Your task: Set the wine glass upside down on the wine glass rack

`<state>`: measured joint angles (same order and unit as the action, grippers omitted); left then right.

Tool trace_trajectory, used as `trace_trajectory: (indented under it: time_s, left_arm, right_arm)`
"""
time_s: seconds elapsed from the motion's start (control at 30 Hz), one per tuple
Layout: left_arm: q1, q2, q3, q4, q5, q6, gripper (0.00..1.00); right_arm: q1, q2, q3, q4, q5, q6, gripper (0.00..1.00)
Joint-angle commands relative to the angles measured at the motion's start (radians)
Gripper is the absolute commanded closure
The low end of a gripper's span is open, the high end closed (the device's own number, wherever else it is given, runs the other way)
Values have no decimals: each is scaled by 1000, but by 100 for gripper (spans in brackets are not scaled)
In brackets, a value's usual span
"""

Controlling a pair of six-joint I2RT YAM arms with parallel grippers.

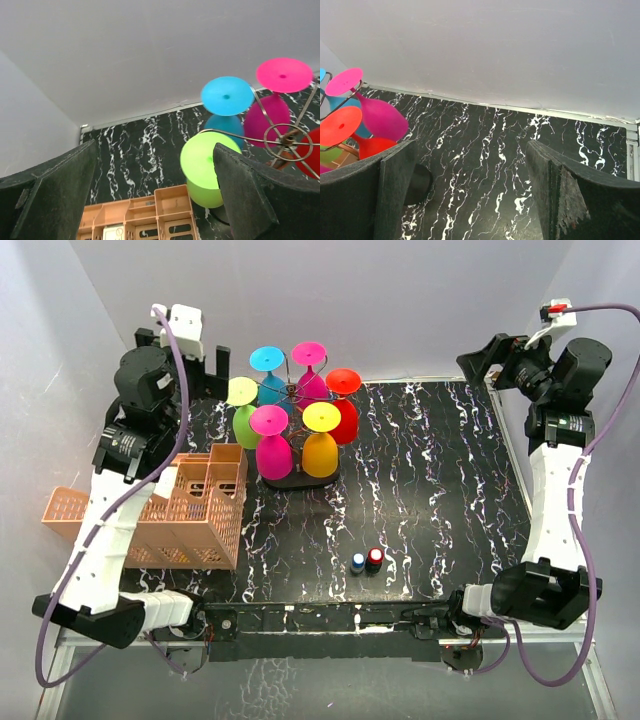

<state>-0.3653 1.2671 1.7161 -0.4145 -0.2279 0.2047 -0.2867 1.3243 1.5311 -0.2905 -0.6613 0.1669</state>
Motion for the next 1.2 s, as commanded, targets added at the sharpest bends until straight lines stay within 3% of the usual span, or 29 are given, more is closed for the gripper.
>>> trace_trajectory:
  time_s: [0.0, 0.37, 0.5, 0.87, 1.17]
  left_arm:
    - [65, -95, -58, 64, -75, -77, 3]
    - [181, -180, -185, 100, -63, -103, 3]
    - [208, -210, -234, 100, -26, -119, 3]
    - [276, -236, -262, 83, 120, -179, 3]
    - [311, -231, -275, 51, 243, -220, 3]
  right_arm:
    - [40, 13, 57, -11, 70, -19, 2]
    - [239, 41, 159, -153, 326, -220, 2]
    - [250, 48, 198, -261, 400, -296, 2]
    - [243, -41, 107, -333, 328, -422, 2]
    - [215, -175, -22, -259, 413, -465, 2]
